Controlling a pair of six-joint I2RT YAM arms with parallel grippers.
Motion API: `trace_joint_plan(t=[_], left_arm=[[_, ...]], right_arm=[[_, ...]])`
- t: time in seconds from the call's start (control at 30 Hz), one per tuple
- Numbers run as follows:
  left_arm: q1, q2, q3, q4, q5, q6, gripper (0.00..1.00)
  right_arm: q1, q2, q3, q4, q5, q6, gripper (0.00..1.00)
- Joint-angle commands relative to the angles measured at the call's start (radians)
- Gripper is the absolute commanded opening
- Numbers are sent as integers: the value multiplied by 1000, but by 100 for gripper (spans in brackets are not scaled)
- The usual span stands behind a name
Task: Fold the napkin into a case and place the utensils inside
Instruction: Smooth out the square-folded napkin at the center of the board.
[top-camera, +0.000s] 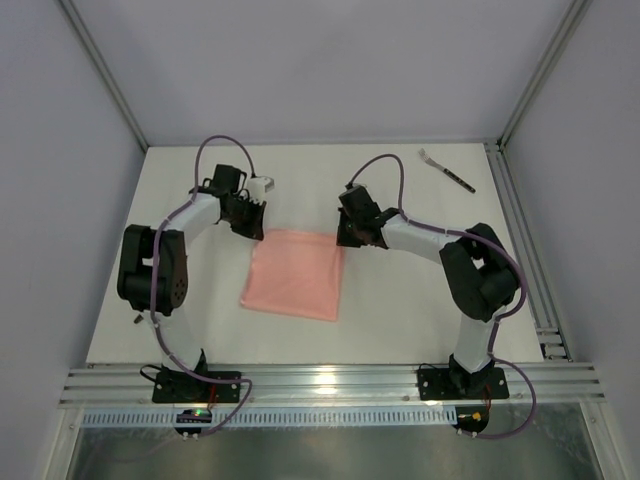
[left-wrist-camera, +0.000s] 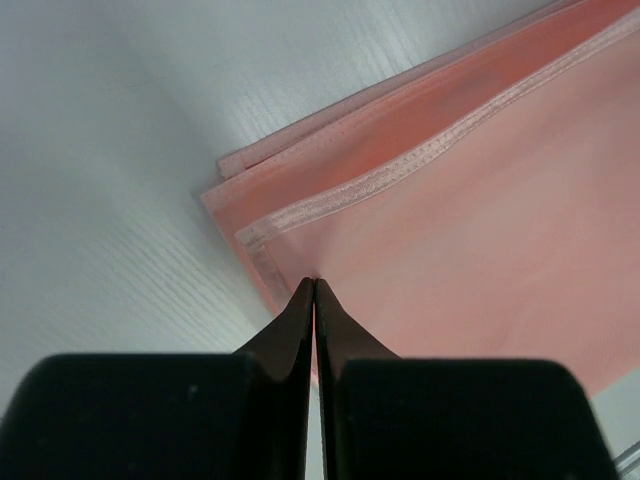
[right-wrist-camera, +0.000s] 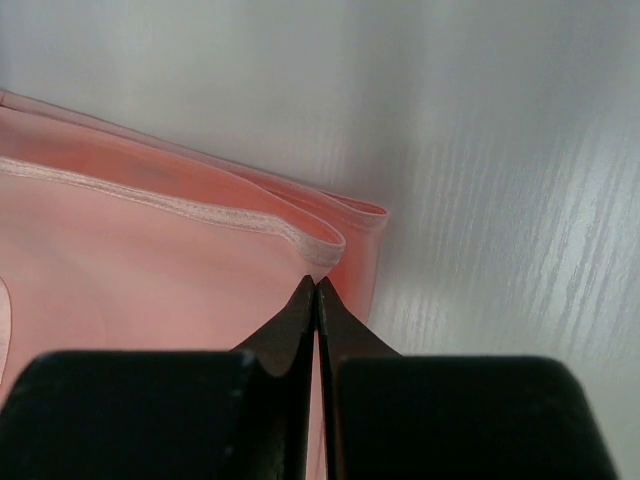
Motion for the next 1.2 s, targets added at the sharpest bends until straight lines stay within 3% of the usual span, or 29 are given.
trace_joint_plan(t=[0.0,0.3,0.57,0.77,0.93,1.07,1.1,1.17], left_arm=[[-6,19,7,31,-23,13,0],[-12,53,18,68,-41,13,1],[-17,49,43,65,-86,1,31],[-28,-57,40,-34,-74,32,35],[-93,-177,-38,-201,-74,156,35],[-149,-234,-129,-312,-87,224,34],[-158,-242,-149,-330,-87,222,34],[-196,-246,-201,-332,-104,221,34]], right_arm=[[-18,6,-5,41,53,20,4],[-25,13,-26,47,114,35,4],[-28,51,-3,19,154,41,5],[-28,8,3,-27,195,47,37],[-5,-99,27,-126,272,-12,48],[47,-122,55,-166,320,-42,45],[66,-115,53,-160,301,-42,35],[68,-102,29,-87,178,-28,25]])
